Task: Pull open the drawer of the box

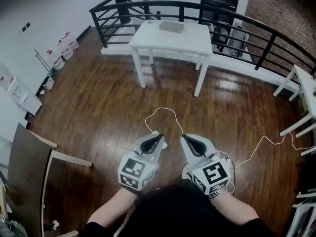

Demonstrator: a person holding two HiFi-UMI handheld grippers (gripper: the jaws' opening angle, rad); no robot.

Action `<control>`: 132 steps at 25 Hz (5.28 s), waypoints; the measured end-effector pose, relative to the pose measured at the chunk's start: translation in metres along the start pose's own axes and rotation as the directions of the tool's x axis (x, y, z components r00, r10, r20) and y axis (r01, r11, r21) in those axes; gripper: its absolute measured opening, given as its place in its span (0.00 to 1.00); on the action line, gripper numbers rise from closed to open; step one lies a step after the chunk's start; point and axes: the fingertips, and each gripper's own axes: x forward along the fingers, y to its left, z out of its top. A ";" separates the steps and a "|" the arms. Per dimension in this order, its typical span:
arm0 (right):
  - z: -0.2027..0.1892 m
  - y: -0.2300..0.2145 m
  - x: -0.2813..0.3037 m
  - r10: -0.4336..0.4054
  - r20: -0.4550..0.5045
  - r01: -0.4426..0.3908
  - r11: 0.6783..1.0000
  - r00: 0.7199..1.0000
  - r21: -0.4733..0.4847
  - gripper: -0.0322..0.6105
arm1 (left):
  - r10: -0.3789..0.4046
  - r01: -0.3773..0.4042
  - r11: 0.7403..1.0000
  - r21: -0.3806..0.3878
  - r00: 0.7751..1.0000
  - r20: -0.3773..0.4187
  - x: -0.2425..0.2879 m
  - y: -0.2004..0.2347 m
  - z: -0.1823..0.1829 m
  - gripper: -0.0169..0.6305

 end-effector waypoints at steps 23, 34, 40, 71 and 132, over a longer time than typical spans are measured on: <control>0.022 -0.211 0.067 0.083 0.008 -0.083 0.996 0.997 -0.019 0.04 | 0.079 -0.079 0.997 -0.014 0.997 -0.001 0.213 0.033 0.064 0.05; 0.048 -0.272 0.202 0.093 -0.018 -0.094 0.994 0.995 -0.056 0.04 | 0.082 -0.080 0.995 -0.052 0.996 0.041 0.294 0.154 0.097 0.05; 0.071 -0.287 0.270 0.127 -0.004 -0.127 0.989 0.992 -0.075 0.04 | 0.109 -0.106 0.993 -0.054 0.993 0.048 0.318 0.216 0.117 0.05; 0.108 -0.452 0.495 0.413 -0.012 -0.413 0.909 0.911 -0.055 0.04 | 0.374 -0.374 0.921 -0.113 0.927 -0.019 0.506 0.405 0.179 0.05; 0.103 -0.530 0.922 -0.179 -0.108 0.197 0.964 0.978 0.181 0.04 | -0.259 0.253 0.966 -0.058 0.929 -0.264 0.685 0.804 0.180 0.05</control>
